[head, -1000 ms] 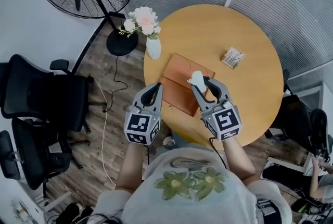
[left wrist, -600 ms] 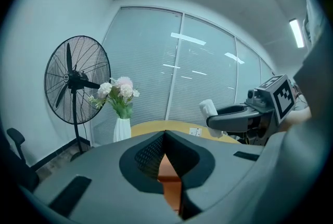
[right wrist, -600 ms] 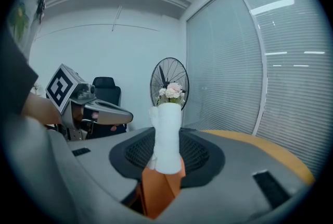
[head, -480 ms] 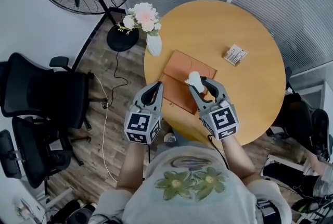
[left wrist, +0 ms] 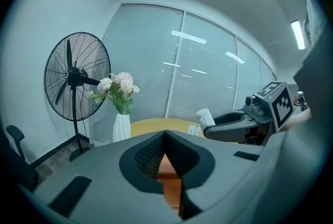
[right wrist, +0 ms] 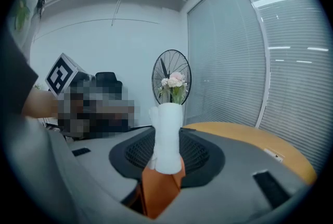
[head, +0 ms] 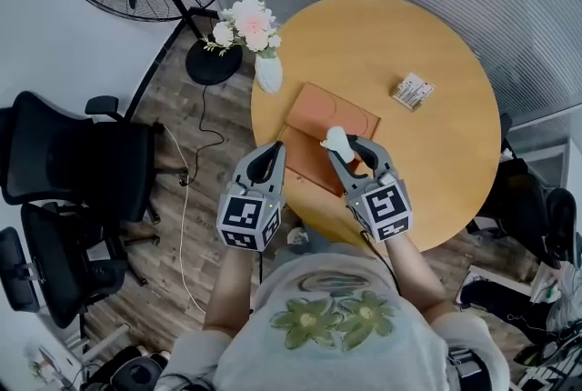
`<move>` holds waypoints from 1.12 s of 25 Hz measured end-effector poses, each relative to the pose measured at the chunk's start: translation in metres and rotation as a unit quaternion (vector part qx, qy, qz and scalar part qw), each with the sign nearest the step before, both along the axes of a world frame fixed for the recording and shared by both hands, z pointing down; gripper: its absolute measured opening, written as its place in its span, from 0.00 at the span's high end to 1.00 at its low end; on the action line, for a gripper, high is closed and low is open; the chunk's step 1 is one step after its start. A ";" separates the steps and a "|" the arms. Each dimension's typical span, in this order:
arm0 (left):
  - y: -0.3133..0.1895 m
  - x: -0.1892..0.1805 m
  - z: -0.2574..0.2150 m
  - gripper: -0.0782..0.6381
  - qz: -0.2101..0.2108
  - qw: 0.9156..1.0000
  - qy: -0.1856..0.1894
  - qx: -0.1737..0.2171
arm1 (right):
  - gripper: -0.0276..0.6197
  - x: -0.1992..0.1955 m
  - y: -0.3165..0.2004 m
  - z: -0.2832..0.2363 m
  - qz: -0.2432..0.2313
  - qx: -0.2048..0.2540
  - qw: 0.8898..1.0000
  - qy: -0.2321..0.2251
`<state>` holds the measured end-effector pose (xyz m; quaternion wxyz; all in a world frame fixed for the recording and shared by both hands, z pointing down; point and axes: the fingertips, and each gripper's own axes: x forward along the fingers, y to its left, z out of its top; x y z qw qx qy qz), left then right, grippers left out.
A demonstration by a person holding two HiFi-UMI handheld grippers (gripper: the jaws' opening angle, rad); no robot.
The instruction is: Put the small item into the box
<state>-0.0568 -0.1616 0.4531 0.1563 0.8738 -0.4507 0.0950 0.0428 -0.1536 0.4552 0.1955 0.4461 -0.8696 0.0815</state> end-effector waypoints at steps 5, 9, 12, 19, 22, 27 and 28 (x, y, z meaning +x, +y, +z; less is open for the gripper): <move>0.002 -0.001 0.002 0.89 0.001 1.000 -0.001 -0.003 | 0.73 -0.002 0.002 0.008 -0.002 -0.008 1.000 0.003; 0.001 -0.001 0.004 0.89 0.001 1.000 -0.001 -0.004 | 0.73 -0.003 0.002 0.014 -0.003 -0.016 1.000 0.005; 0.001 -0.002 0.004 0.89 0.001 1.000 -0.001 -0.005 | 0.73 -0.005 0.003 0.017 -0.005 -0.019 1.000 0.005; 0.000 -0.003 0.007 0.89 0.001 1.000 0.001 -0.008 | 0.73 -0.009 0.003 0.030 -0.010 -0.031 0.999 0.014; -0.001 -0.004 0.008 0.89 0.000 1.000 0.004 -0.012 | 0.73 -0.010 0.002 0.037 -0.009 -0.038 0.999 0.017; -0.001 -0.003 0.008 0.89 0.002 1.000 0.003 -0.012 | 0.73 -0.010 0.004 0.044 -0.011 -0.046 0.999 0.020; 0.000 -0.003 0.008 0.89 0.002 1.000 0.003 -0.012 | 0.73 -0.010 0.004 0.045 -0.011 -0.047 0.999 0.021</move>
